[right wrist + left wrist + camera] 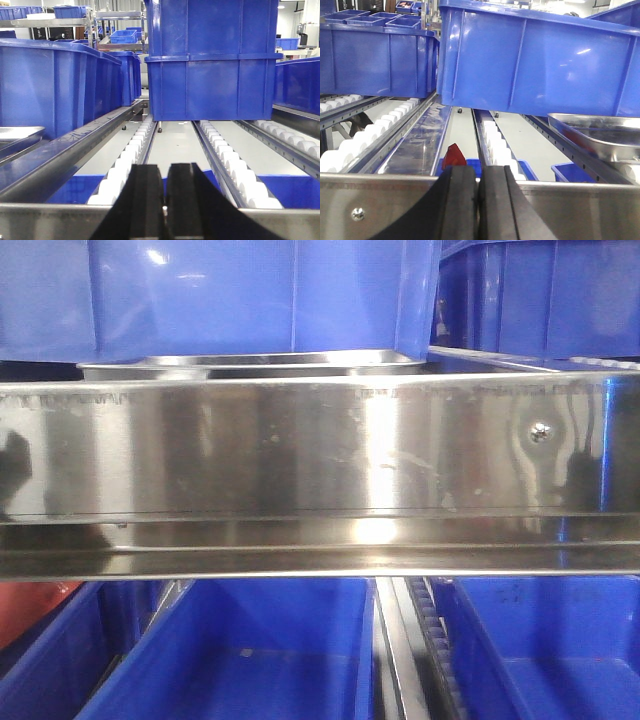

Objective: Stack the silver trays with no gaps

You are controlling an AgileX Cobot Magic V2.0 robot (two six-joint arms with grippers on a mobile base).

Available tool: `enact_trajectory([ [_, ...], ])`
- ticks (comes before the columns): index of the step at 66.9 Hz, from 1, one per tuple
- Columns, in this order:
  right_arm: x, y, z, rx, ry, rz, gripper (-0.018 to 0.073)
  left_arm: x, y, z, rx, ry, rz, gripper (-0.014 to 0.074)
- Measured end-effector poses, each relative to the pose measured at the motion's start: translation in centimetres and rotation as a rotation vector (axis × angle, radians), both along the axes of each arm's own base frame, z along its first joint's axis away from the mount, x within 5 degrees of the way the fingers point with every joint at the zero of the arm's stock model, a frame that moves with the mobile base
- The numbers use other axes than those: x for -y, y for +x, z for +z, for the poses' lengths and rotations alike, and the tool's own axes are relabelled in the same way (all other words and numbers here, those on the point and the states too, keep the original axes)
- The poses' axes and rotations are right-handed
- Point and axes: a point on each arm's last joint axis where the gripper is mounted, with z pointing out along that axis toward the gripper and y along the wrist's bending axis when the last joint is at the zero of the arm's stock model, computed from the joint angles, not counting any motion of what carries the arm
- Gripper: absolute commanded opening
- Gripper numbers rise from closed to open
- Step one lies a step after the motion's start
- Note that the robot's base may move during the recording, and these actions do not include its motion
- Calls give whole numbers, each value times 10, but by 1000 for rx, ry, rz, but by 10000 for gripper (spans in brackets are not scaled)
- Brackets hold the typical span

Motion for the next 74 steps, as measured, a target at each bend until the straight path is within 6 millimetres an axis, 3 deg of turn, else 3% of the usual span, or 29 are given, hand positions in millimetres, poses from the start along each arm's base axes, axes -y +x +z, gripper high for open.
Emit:
enact_trajectory([
  [37,0,0,0,0,0,0,-14,0,0,0,3,12,1,4],
  [59,0,0,0,5,0,0,-14,0,-2,17,189,1,-3,4],
  [69,0,-1,7,62,-1,-4,-14,0,-3,20,204,0,-3,4],
  [74,0,-4,21,80,-2,-2,-14,0,-5,31,206,-1,-2,4],
])
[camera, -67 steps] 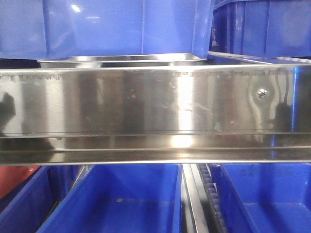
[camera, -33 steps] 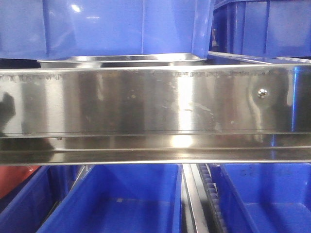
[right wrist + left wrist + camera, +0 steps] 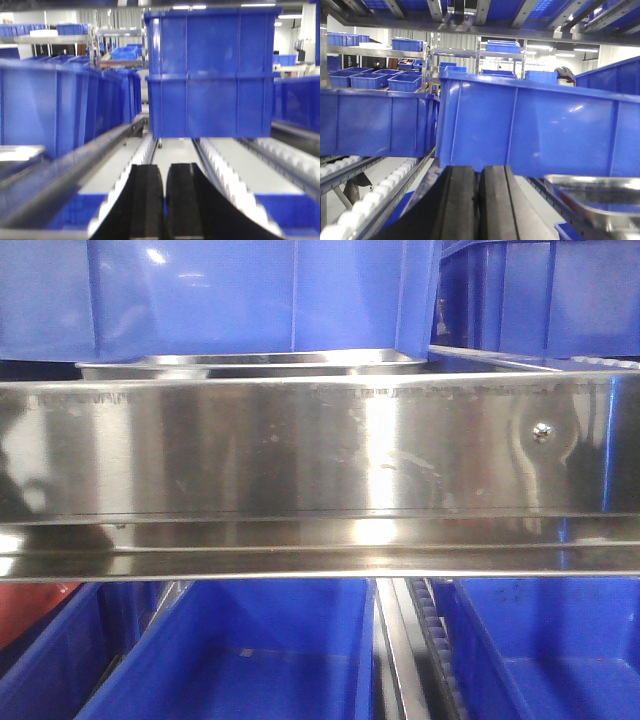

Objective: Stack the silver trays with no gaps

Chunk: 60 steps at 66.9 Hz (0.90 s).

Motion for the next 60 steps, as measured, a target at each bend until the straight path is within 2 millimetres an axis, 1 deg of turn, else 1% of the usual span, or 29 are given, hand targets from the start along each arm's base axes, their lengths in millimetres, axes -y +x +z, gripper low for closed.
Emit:
enact_trajectory([
  [3,0,-3,12,17,-1,2,-14,0,-2,8,-10,0,1,4],
  [10,-1,-15,50,52,-4,10,-14,-1,-10,36,-33,1,5,4],
  [16,-2,-16,70,-1,-5,18,-14,-1,-10,55,-87,8,9,4],
  [19,-2,-14,82,-38,-5,21,-14,-1,-8,64,-120,11,11,4],
  [23,-3,-5,92,-113,-3,26,-14,-1,-2,73,-174,18,14,4],
  [31,-3,15,112,-260,1,36,-14,0,19,90,-313,27,17,4],
  [32,-3,18,114,-283,2,37,-14,0,22,94,-325,28,18,4],
  [38,-3,43,123,-465,6,48,-14,1,42,102,-465,37,21,4],
  [43,-3,59,129,-560,8,54,-14,2,60,106,-572,43,23,4],
  [47,-3,73,129,-626,11,56,-14,3,74,107,-638,48,24,4],
  [53,-2,91,128,-676,15,58,-14,4,93,108,-681,51,24,4],
  [60,-2,104,120,-725,18,58,-14,5,112,102,-693,53,21,4],
])
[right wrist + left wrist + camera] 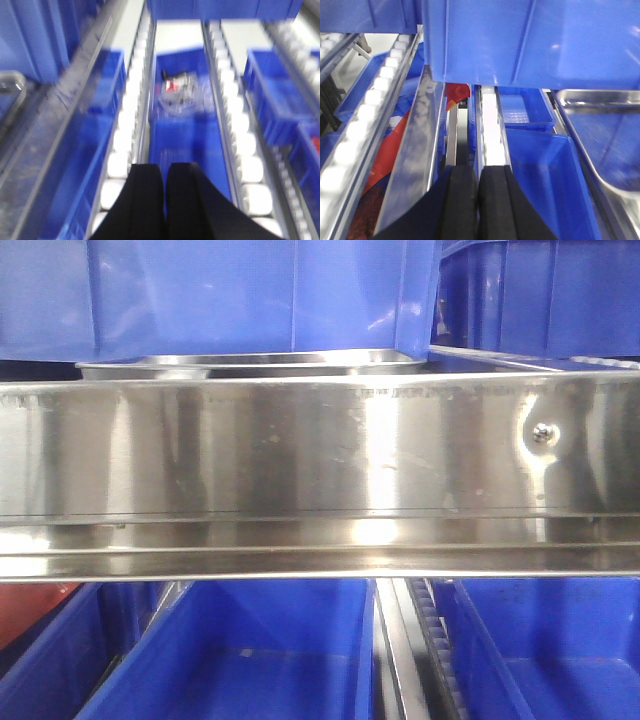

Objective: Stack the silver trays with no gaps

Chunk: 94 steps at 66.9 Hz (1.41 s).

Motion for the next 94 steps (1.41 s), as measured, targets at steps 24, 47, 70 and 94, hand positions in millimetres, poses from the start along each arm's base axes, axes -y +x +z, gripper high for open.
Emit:
enact_trajectory([
  [24,-18,59,-17,-191,47,63,6,16,62,-26,-184,-33,-37,-17],
  [47,-93,133,-21,-428,66,46,6,53,123,0,-355,-24,37,-17],
  [70,-154,183,-23,-519,78,88,6,90,159,-1,-448,-12,11,-17],
  [94,-162,194,-34,-549,91,89,6,101,168,-7,-412,-38,-26,-17],
])
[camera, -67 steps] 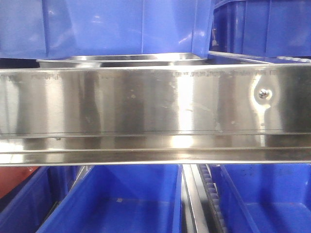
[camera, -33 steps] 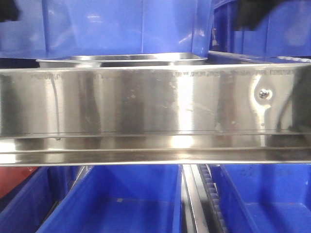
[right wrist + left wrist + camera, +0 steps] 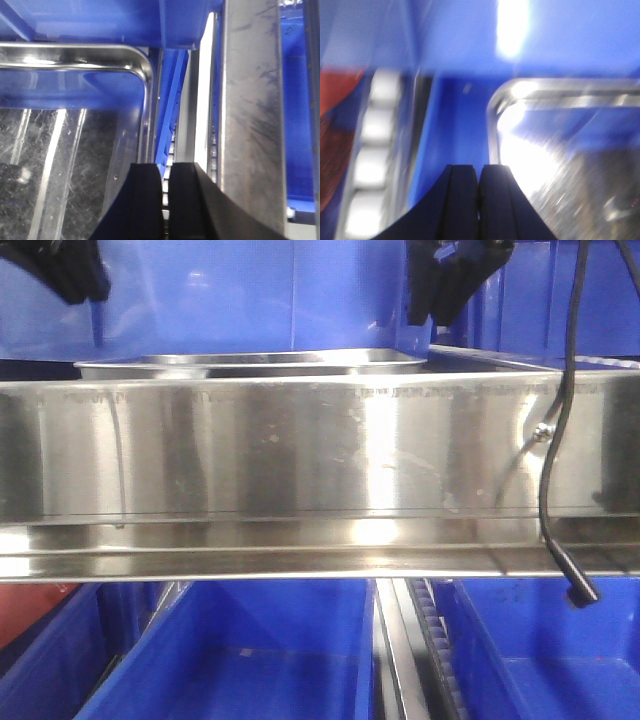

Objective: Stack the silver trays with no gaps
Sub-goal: 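Grasp the silver tray's side rims with left and right grippers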

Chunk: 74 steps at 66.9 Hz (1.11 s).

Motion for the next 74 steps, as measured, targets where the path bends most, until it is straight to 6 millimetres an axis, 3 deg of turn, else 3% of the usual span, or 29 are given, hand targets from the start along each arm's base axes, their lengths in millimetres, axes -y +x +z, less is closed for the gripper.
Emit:
enact_trajectory([
  [9,-1,1,-2,-1,2,0,6,1,0,-1,-9,-11,2,-6],
  [15,-2,3,-5,-9,5,0,13,3,2,-6,-27,-19,4,77],
  [28,-4,6,-11,-24,7,-1,199,6,7,-18,-69,-27,7,267],
  [49,-6,9,-12,-7,16,1,223,7,10,-24,-88,-25,8,253],
  [74,-9,14,-25,-41,16,-1,223,12,19,-46,-155,-21,14,253],
])
